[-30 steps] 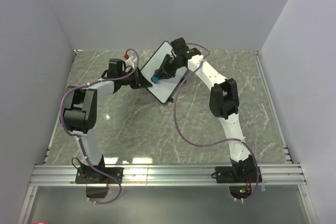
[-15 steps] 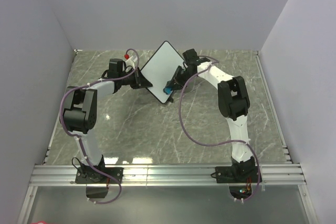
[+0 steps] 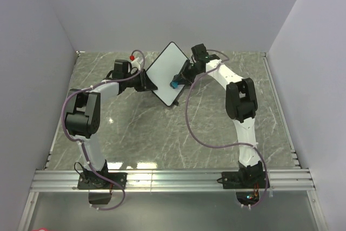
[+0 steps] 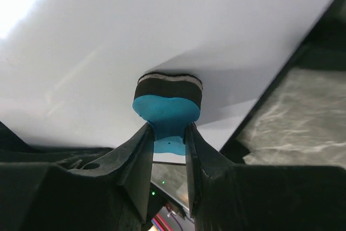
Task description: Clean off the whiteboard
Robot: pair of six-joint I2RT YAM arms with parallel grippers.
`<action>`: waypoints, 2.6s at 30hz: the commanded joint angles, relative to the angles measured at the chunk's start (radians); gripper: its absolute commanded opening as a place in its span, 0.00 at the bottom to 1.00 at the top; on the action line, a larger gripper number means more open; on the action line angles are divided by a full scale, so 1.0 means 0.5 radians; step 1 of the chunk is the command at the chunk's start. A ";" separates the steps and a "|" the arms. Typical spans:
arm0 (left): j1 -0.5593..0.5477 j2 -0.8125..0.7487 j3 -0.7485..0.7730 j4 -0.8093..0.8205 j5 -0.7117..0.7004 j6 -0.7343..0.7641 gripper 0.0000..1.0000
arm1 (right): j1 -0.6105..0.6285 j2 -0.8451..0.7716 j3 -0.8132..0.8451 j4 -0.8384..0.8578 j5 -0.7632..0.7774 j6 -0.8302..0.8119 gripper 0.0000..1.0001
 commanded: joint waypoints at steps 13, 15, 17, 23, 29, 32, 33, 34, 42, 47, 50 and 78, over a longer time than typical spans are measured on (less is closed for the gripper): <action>-0.053 -0.064 -0.031 -0.321 -0.156 0.123 0.45 | -0.256 -0.424 -0.392 0.201 0.076 -0.128 0.00; -0.050 -0.079 -0.031 -0.330 -0.163 0.126 0.47 | -0.266 -0.451 -0.420 0.195 0.104 -0.156 0.00; -0.050 -0.104 -0.031 -0.330 -0.163 0.126 0.50 | -0.287 -0.482 -0.450 0.189 0.119 -0.177 0.00; -0.050 -0.162 -0.034 -0.339 -0.199 0.111 0.61 | -0.336 -0.571 -0.628 0.211 0.181 -0.244 0.00; -0.029 -0.239 -0.049 -0.342 -0.254 0.077 0.73 | -0.345 -0.684 -0.760 0.107 0.398 -0.392 0.00; 0.014 -0.324 -0.083 -0.342 -0.297 0.062 0.77 | -0.345 -0.764 -0.849 0.008 0.603 -0.456 0.00; 0.039 -0.352 -0.092 -0.348 -0.319 0.058 0.79 | -0.342 -0.783 -0.877 -0.019 0.653 -0.465 0.00; 0.057 -0.380 -0.104 -0.360 -0.337 0.058 0.80 | -0.339 -0.807 -0.910 -0.053 0.702 -0.478 0.00; 0.195 -0.674 -0.166 -0.554 -0.677 0.098 0.81 | -0.327 -0.896 -1.196 -0.219 0.988 -0.551 0.37; 0.229 -0.803 -0.172 -0.652 -0.846 0.126 0.80 | -0.324 -0.945 -1.258 -0.182 0.938 -0.603 0.89; 0.229 -0.865 -0.163 -0.716 -0.905 0.138 0.80 | -0.324 -1.028 -1.193 -0.225 0.969 -0.652 0.91; 0.220 -1.380 -0.252 -0.827 -0.997 -0.009 0.79 | -0.290 -2.531 -1.349 -0.149 0.665 -0.782 0.87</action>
